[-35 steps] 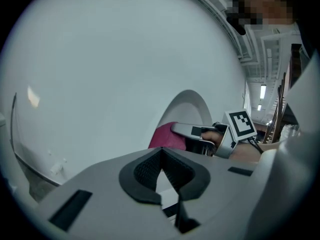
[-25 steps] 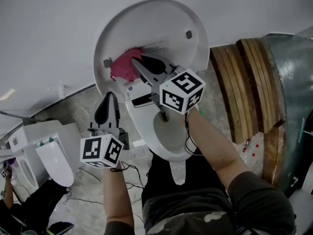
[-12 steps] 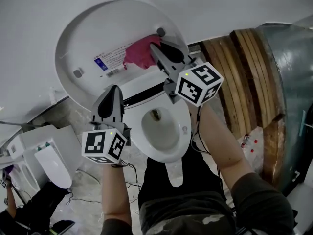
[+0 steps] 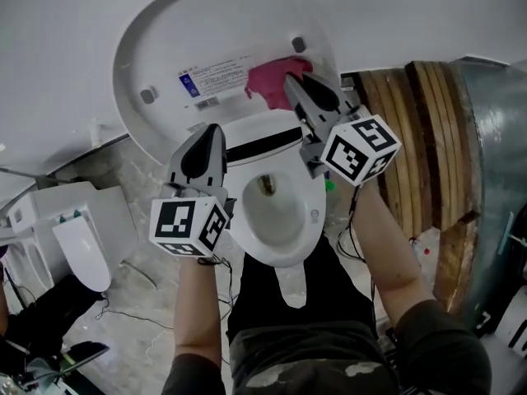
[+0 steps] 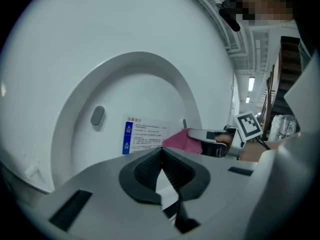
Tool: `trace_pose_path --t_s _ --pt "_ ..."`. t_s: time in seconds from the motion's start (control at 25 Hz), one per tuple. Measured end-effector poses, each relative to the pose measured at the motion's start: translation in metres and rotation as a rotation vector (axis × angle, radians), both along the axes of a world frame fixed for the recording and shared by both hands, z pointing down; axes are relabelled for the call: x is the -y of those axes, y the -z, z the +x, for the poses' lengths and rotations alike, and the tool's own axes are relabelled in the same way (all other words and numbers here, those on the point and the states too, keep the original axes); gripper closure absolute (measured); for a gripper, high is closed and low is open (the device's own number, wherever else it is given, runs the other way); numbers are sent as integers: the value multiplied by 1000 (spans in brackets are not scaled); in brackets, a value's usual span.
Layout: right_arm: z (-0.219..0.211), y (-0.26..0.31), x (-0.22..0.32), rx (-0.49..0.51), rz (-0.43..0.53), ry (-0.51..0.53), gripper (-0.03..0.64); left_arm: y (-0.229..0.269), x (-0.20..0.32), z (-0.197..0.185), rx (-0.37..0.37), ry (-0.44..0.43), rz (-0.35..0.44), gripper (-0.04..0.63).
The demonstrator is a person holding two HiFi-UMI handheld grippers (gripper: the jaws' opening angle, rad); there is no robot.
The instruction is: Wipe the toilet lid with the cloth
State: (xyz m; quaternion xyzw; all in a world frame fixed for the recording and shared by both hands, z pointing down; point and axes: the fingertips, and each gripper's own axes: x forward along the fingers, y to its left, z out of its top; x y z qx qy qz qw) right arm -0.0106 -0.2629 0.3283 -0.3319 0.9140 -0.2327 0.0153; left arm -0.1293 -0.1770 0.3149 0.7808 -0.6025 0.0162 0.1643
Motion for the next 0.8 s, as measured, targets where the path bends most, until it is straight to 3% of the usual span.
trace_pose_path --t_s 0.4,0.8 --pt "-130 -44 -73 -38 -67 229 575 -21 -48 -97 -16 143 -36 588" --pt "-235 -77 -98 -63 -89 328 577 -47 -72 -149 -21 140 -83 588"
